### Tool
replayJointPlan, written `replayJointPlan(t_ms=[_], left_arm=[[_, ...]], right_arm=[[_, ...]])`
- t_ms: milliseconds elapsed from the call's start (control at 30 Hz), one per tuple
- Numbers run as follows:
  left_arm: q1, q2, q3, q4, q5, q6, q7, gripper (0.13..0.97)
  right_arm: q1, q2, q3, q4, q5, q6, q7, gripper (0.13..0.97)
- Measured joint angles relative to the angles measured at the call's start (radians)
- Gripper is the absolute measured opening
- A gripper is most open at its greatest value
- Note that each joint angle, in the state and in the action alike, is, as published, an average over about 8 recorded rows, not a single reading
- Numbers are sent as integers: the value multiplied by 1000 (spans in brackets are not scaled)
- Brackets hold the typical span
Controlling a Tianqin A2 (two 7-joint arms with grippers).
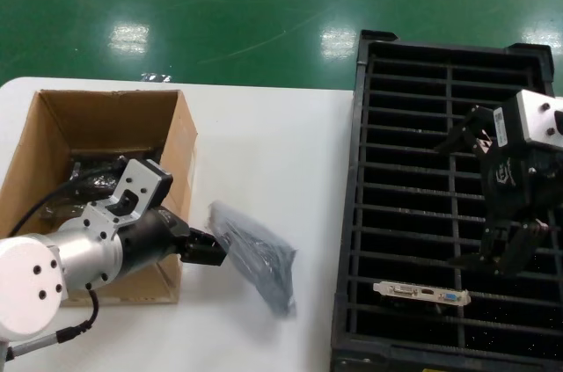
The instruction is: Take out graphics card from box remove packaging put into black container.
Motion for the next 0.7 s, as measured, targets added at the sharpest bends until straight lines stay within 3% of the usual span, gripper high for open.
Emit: replayJointPlan(t_ms=[233,467,700], left_arm=[[12,7,13,-24,-16,-4,32,886],[51,2,24,-64,5,7,52,943],[68,-39,29,-172,43,-5,125,957]], right_arm=[[0,0,0,0,0,0,0,966],[0,0,0,0,0,0,0,966],[0,0,0,0,0,0,0,966]])
